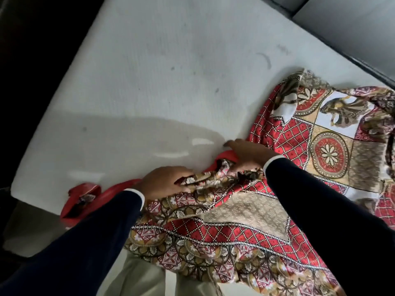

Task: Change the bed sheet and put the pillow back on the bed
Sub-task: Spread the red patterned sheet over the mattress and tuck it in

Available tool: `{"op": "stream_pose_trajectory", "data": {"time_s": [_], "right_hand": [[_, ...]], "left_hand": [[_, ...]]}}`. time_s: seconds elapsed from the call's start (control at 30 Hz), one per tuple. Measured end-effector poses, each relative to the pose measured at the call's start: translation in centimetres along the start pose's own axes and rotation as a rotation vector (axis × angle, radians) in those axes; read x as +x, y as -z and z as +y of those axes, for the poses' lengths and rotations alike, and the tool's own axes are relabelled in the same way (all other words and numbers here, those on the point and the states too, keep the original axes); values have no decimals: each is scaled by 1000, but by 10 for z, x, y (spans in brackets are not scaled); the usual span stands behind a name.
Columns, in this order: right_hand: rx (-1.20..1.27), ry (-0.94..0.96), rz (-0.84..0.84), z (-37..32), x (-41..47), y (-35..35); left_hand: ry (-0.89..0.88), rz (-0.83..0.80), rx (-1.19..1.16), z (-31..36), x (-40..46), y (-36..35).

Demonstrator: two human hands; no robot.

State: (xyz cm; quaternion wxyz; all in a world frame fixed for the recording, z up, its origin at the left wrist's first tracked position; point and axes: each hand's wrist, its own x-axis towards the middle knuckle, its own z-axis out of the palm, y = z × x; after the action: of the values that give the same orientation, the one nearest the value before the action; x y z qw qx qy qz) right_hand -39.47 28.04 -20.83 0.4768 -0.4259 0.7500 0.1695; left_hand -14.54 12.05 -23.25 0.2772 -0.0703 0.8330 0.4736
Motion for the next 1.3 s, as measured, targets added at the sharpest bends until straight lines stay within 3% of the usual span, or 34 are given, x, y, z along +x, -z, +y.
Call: {"op": "stream_pose_trajectory", "data": {"time_s": [0.13,0.23,0.37,0.47,0.53,0.6,0.67,0.77,0.83,0.87,0.93,0.97,1.0,1.1,1.17,1.23,1.3], "right_hand": [[-3,140,-140,9,-6,15],[306,200,-39,16,-22,36],[855,341,174,23,-45,65],[1253,562,-1,13,-59,91],[1299,624,-157,2,-61,109],[1174,535,-283,-5,-58,125],[868,373,-353,-11,-49,142],[216,179,-311,-26,-31,175],[-36,47,-93,-39,-13,203],[-92,-13,96,-43,-3,219],[-345,-33,630,-55,13,251],[-460,-66,797,-60,21,264],[-464,-126,860,-70,25,279],[-174,-322,670,-95,47,315],[197,-309,498,-109,65,325],[660,-270,394,-126,78,332],[1083,-170,410,-145,89,340]], "left_hand": [[-101,-56,188,-1,-14,3],[-42,55,174,-11,-20,9],[161,227,-66,-21,-22,36],[182,413,-211,-27,-17,55],[149,429,-128,-25,-16,68],[159,336,-280,-20,-21,82],[170,326,-553,-21,-28,101],[176,621,-663,-32,-36,142],[226,761,-595,-39,-41,176],[247,801,-519,-41,-44,192],[292,825,-339,-47,-47,219],[310,822,-280,-51,-49,228],[335,807,-234,-55,-51,237],[452,598,-161,-85,-60,244],[529,505,-125,-103,-66,238],[632,640,-45,-114,-71,228],[657,841,45,-120,-74,223]]}}
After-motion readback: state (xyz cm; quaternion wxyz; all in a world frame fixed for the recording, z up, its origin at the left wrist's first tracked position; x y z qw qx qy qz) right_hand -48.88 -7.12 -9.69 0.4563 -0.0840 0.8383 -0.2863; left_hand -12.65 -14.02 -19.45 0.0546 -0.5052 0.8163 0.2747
